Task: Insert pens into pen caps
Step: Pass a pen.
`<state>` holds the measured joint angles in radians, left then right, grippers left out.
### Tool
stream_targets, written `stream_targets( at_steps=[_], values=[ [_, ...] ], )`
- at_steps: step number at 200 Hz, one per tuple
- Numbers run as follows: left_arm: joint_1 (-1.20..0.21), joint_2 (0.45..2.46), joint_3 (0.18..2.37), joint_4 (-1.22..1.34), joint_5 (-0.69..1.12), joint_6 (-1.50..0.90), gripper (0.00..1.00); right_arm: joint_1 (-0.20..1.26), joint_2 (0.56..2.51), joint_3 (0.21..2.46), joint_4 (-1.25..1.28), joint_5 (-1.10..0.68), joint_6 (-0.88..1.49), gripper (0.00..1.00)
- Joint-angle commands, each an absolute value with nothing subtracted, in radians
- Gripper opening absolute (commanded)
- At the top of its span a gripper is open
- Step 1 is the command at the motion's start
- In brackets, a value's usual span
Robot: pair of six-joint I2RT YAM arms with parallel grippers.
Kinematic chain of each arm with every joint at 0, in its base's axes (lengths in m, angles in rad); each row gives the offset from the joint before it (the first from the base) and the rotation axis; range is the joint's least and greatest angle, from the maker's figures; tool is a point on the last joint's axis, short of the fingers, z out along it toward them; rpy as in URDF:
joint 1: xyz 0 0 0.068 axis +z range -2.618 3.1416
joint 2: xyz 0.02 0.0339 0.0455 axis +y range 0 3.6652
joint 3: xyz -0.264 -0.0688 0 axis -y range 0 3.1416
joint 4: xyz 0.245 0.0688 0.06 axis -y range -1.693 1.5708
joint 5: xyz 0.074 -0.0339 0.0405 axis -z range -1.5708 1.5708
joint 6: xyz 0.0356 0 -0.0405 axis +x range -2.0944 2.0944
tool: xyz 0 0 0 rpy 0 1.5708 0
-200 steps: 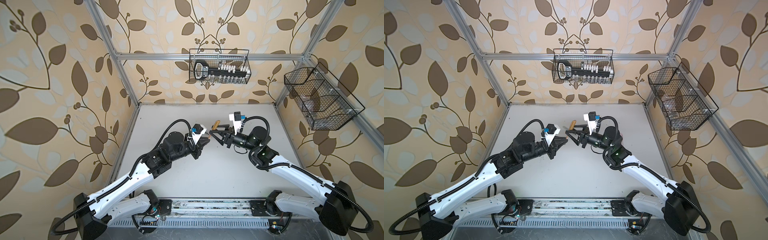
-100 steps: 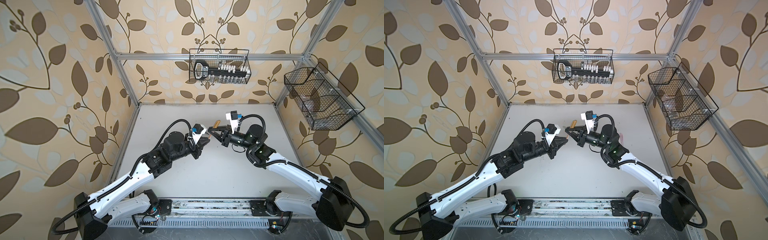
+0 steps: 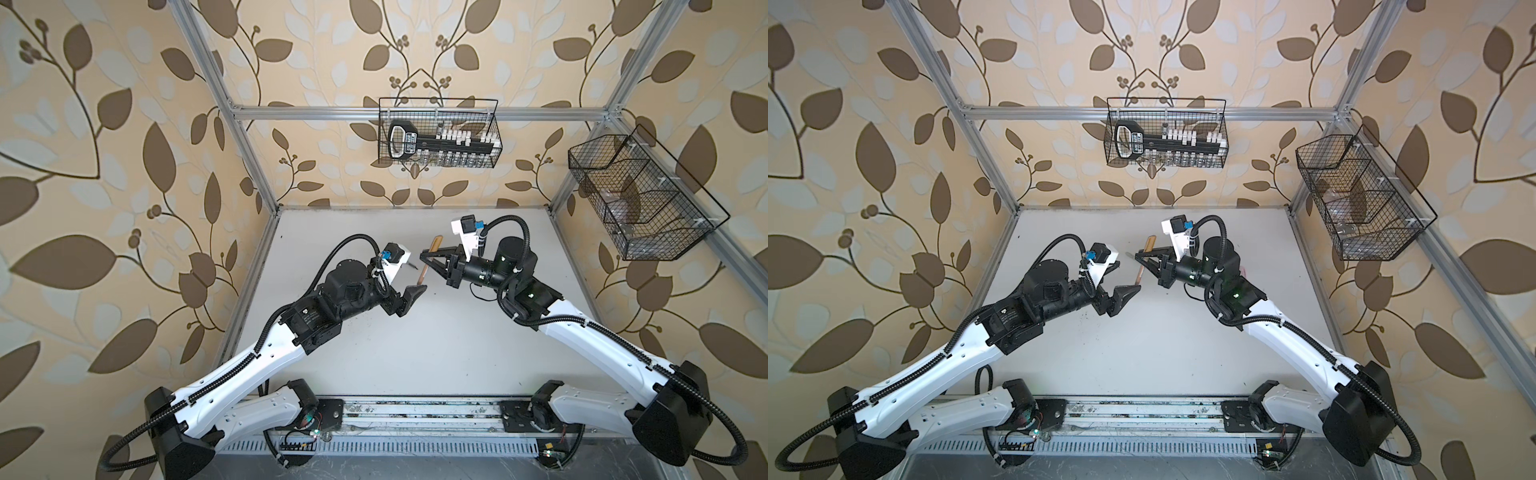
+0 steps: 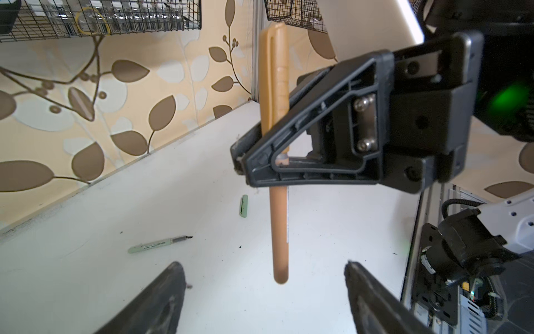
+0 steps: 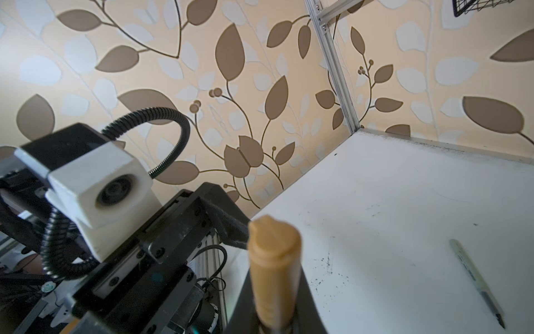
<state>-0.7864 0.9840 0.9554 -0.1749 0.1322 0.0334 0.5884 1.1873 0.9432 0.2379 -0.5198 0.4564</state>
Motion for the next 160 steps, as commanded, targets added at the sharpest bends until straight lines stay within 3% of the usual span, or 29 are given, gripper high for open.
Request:
stream_targets(
  at_steps=[1, 58, 160],
  values=[
    [-0.79, 1.024, 1.02, -0.219, 0.197, 0.031, 0.84, 0.601, 1.154, 0.965, 0.103, -0.478, 0.357, 0.0],
    [-0.69, 1.088, 1.026, -0.155, 0.413, -0.043, 0.68, 0.614, 1.095, 0.941, 0.068, -0.44, 0.322, 0.0],
    [-0.681, 1.18, 1.045, -0.125, 0.57, -0.069, 0.63, 0.615, 1.115, 0.926, 0.132, -0.435, 0.36, 0.0]
  ],
)
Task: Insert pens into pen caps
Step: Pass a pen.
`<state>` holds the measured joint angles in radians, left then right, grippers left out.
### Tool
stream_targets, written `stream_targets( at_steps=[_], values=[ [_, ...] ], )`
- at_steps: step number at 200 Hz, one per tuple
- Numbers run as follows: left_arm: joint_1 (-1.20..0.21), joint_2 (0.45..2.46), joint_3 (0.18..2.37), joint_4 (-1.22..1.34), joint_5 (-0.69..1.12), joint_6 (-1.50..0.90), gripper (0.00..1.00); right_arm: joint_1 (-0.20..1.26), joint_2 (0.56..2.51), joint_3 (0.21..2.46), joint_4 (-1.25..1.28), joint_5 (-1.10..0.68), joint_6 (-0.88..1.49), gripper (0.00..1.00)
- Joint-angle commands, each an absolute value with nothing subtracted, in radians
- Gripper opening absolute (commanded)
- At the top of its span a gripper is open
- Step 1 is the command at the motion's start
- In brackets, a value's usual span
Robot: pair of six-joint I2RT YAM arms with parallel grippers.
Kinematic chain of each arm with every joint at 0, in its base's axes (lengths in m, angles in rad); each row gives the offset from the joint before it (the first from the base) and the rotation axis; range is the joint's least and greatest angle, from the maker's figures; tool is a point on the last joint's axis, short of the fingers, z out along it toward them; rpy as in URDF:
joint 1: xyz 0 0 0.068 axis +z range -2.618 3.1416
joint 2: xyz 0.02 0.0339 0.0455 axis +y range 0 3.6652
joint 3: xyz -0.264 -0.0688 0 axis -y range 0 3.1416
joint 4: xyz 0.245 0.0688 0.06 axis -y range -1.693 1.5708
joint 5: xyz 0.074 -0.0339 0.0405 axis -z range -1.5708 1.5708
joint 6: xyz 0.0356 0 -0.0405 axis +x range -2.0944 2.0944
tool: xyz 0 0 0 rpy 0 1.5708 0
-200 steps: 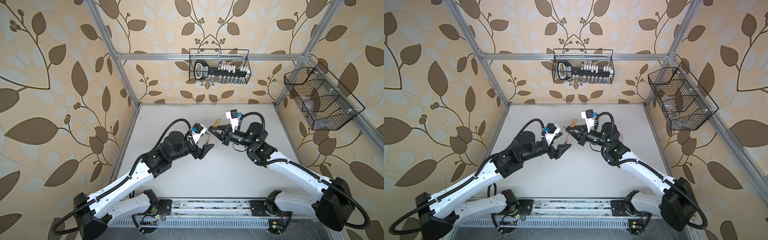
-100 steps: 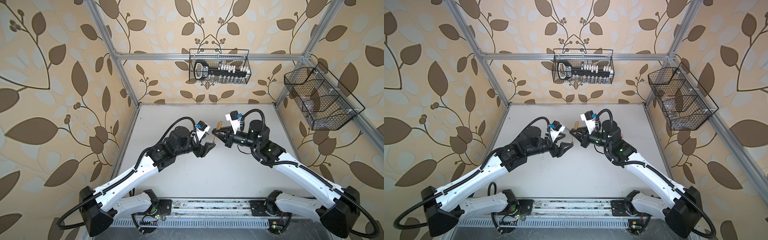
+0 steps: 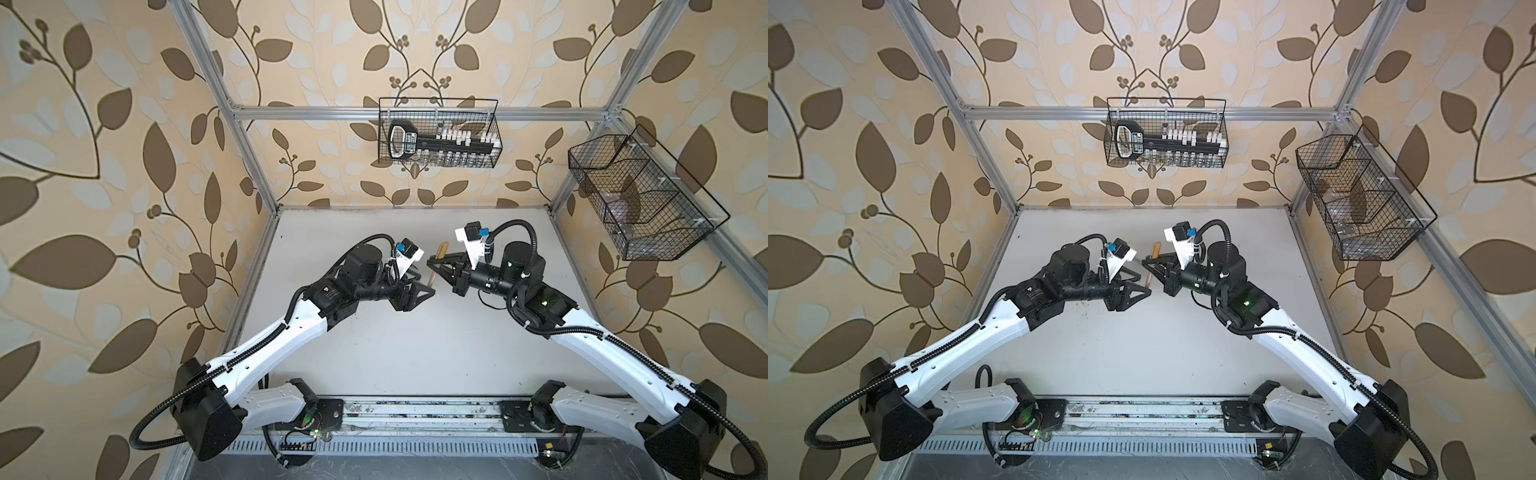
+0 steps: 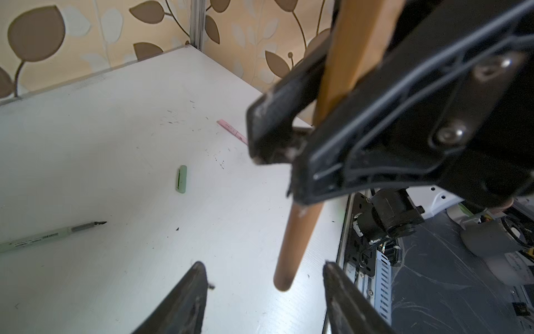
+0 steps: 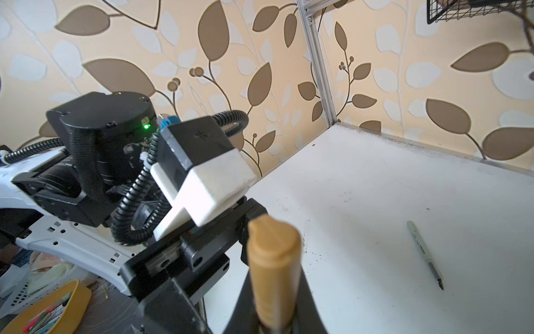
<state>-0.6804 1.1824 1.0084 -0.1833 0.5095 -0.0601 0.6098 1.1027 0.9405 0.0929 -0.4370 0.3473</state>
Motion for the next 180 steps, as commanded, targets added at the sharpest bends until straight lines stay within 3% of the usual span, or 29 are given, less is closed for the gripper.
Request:
stream_targets(
  at_steps=[1, 41, 180],
  values=[
    [-0.681, 1.181, 1.045, -0.125, 0.57, -0.069, 0.62, 0.615, 1.115, 0.926, 0.134, -0.435, 0.36, 0.0],
    [-0.681, 1.184, 1.044, -0.118, 0.561, -0.068, 0.51, 0.617, 1.133, 0.923, 0.161, -0.443, 0.376, 0.0],
    [-0.681, 1.218, 1.04, -0.107, 0.534, -0.071, 0.31, 0.619, 1.144, 0.906, 0.232, -0.452, 0.41, 0.0]
  ],
)
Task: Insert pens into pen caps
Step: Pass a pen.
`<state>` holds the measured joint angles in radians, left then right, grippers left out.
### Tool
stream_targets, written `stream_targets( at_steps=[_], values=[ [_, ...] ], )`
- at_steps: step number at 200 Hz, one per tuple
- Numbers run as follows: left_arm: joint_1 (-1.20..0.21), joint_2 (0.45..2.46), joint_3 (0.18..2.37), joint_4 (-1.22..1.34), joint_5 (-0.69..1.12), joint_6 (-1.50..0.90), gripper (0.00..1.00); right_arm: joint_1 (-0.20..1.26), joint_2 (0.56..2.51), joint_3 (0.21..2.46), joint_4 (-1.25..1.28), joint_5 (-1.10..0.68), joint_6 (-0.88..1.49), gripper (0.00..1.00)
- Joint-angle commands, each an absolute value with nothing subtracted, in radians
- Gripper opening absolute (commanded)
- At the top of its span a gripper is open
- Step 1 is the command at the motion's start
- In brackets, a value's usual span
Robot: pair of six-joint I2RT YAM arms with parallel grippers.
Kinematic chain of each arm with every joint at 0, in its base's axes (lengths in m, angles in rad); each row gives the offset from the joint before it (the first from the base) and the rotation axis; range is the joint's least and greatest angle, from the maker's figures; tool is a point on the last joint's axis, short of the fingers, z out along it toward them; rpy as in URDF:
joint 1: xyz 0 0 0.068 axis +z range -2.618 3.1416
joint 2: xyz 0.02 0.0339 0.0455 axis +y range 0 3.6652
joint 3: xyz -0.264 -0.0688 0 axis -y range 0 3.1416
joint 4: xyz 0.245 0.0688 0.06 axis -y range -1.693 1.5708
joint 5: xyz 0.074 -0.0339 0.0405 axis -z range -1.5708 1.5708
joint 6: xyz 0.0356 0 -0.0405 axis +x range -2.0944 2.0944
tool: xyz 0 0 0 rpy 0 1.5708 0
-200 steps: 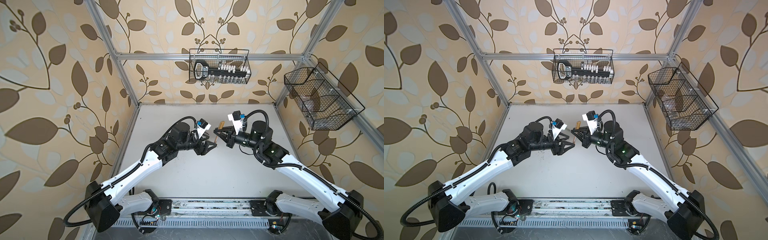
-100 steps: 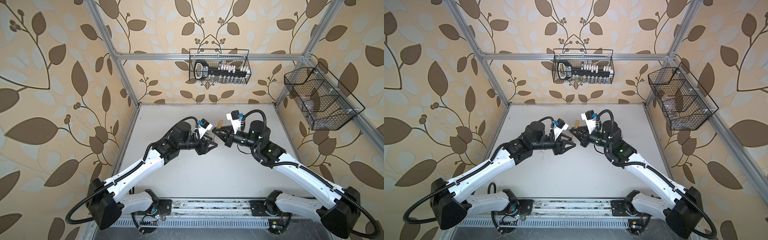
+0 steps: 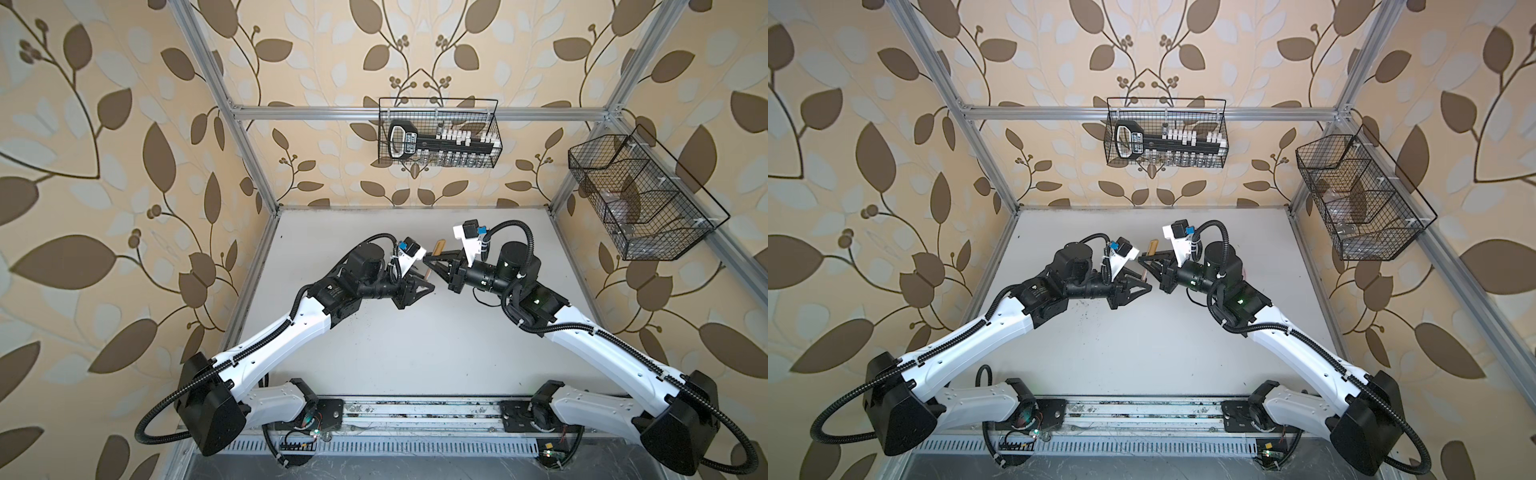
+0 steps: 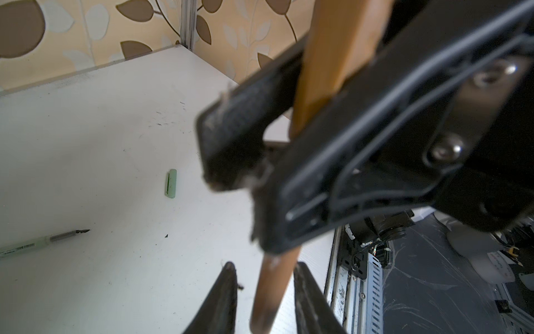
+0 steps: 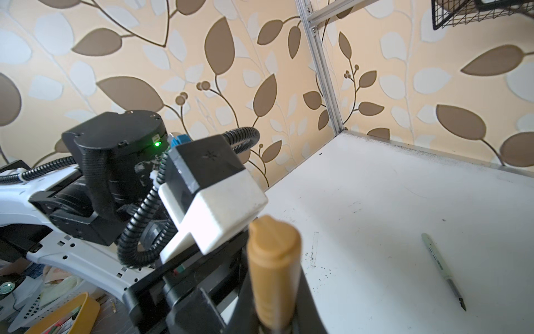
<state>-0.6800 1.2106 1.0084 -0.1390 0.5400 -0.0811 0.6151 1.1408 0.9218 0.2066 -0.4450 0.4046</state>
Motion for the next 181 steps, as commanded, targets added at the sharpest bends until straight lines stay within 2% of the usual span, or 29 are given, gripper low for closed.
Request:
stream_targets(
  at_steps=[1, 38, 52, 88, 140, 154, 181],
  values=[
    [-0.681, 1.218, 1.039, -0.107, 0.533, -0.071, 0.31, 0.619, 1.144, 0.906, 0.232, -0.452, 0.41, 0.0],
    [-0.681, 1.215, 1.038, -0.101, 0.514, -0.069, 0.3, 0.619, 1.14, 0.907, 0.218, -0.453, 0.4, 0.0],
    [-0.681, 1.212, 1.039, -0.101, 0.507, -0.068, 0.36, 0.619, 1.136, 0.906, 0.207, -0.451, 0.391, 0.0],
    [-0.678, 1.198, 1.042, -0.1, 0.494, -0.067, 0.38, 0.62, 1.133, 0.901, 0.198, -0.448, 0.389, 0.0],
    [-0.678, 1.193, 1.037, -0.092, 0.489, -0.071, 0.24, 0.617, 1.128, 0.894, 0.208, -0.439, 0.391, 0.0],
    [-0.678, 1.19, 1.034, -0.087, 0.483, -0.072, 0.15, 0.616, 1.126, 0.893, 0.212, -0.44, 0.396, 0.0],
    [-0.676, 1.187, 1.033, -0.089, 0.47, -0.073, 0.05, 0.6, 1.123, 0.874, 0.252, -0.467, 0.431, 0.0]
  ],
)
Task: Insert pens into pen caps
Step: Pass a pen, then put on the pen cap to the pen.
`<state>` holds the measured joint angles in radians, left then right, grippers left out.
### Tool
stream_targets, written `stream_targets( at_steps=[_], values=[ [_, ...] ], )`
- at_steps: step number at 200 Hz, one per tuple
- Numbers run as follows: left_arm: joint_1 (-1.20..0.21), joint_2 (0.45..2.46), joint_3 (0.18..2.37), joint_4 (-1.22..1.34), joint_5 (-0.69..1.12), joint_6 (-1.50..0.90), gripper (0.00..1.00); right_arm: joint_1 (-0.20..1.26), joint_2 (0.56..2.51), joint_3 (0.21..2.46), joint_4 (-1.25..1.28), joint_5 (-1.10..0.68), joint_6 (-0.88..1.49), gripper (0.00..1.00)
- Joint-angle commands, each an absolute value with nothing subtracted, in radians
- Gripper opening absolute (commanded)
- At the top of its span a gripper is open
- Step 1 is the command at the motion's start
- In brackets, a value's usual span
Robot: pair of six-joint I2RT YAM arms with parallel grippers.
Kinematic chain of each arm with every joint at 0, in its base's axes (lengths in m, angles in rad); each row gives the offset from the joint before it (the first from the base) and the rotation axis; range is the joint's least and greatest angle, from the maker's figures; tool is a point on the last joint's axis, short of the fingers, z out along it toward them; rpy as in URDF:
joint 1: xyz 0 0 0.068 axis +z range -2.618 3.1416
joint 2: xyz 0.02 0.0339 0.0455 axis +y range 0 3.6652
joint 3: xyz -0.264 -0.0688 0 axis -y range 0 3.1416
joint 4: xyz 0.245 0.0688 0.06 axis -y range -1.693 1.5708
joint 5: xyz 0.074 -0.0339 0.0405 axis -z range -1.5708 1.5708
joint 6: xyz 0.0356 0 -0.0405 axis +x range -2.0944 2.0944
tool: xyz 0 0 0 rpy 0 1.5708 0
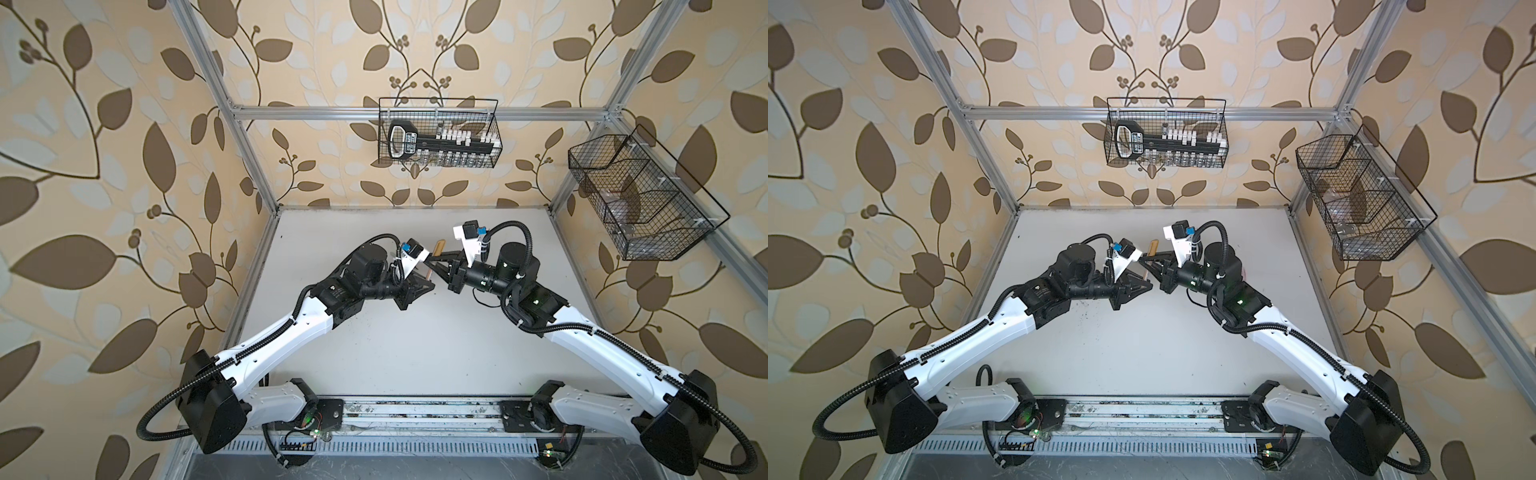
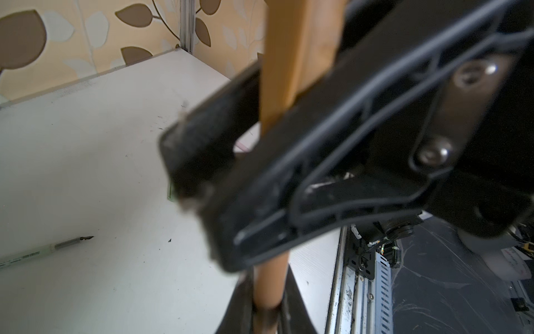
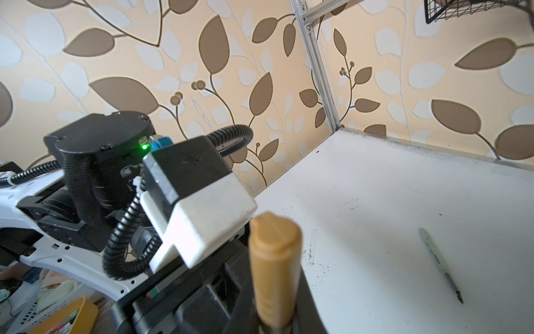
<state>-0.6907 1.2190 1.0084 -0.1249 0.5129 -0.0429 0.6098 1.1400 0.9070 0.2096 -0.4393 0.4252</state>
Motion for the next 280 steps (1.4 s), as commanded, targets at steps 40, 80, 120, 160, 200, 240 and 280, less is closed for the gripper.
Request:
stream_targets(
  at_steps=[40, 80, 120, 160, 200, 240, 280],
  values=[
    [-0.676, 1.186, 1.031, -0.096, 0.422, -0.069, 0.0, 0.57, 1.117, 0.842, 0.288, -0.508, 0.471, 0.0],
    [-0.677, 1.204, 1.044, -0.11, 0.408, -0.066, 0.0, 0.57, 1.102, 0.818, 0.269, -0.506, 0.475, 0.23],
    [-0.676, 1.222, 1.052, -0.122, 0.417, -0.06, 0.0, 0.568, 1.087, 0.801, 0.258, -0.518, 0.475, 0.41],
    [-0.676, 1.22, 1.052, -0.144, 0.43, -0.055, 0.0, 0.529, 1.057, 0.771, 0.258, -0.545, 0.512, 0.51],
    [-0.676, 1.225, 1.055, -0.179, 0.483, -0.051, 0.0, 0.389, 1.063, 0.796, 0.376, -0.674, 0.621, 0.53],
    [-0.676, 1.256, 1.06, -0.2, 0.519, -0.052, 0.0, 0.364, 1.152, 0.901, 0.344, -0.73, 0.59, 0.53],
    [-0.676, 1.269, 1.047, -0.186, 0.523, -0.06, 0.0, 0.367, 1.217, 0.964, 0.325, -0.748, 0.559, 0.53]
  ],
)
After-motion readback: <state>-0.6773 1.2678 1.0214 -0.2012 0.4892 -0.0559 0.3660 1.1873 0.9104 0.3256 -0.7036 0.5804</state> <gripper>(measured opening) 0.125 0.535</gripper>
